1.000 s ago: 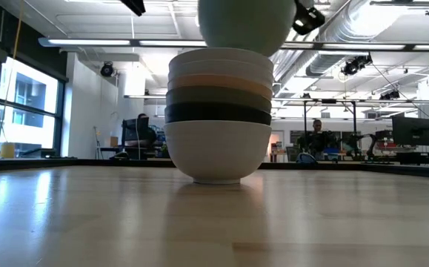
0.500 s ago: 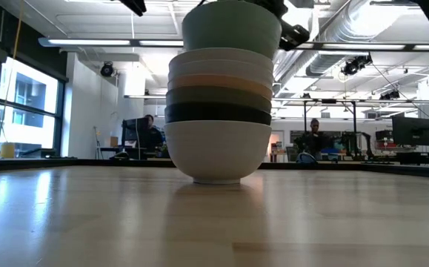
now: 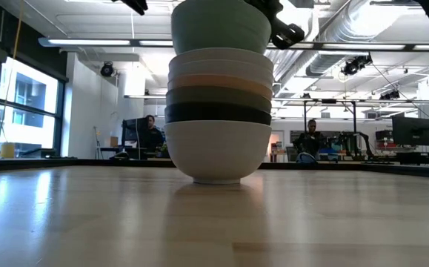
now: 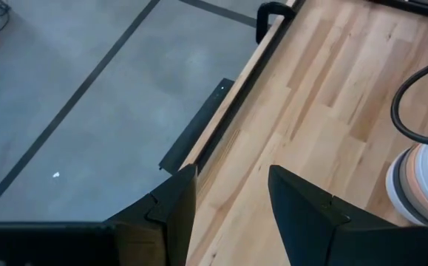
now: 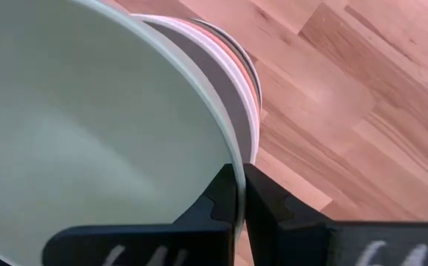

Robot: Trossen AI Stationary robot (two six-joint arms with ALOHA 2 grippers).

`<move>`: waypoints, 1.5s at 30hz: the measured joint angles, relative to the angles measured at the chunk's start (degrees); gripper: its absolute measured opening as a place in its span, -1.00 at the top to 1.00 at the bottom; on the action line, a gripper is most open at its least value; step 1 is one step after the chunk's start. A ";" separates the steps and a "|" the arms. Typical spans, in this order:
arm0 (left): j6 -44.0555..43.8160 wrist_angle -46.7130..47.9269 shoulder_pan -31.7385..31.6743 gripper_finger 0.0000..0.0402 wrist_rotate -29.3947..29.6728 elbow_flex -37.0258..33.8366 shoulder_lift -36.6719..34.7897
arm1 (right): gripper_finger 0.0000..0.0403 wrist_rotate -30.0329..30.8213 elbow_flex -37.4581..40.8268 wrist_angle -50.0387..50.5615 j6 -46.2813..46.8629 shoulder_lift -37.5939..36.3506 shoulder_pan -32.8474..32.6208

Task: Nest bowls inside each other
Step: Stack the green bowl on the white bowl

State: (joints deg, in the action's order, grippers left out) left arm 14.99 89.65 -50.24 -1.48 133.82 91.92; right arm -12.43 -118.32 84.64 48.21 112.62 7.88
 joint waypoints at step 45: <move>-1.53 0.37 0.05 0.22 -0.92 0.00 0.00 | 1.00 2.53 0.07 2.60 -0.39 4.33 -2.67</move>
State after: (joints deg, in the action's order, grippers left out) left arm 13.45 90.02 -50.19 -2.39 133.82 91.92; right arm -9.91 -118.26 87.24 47.81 116.95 5.21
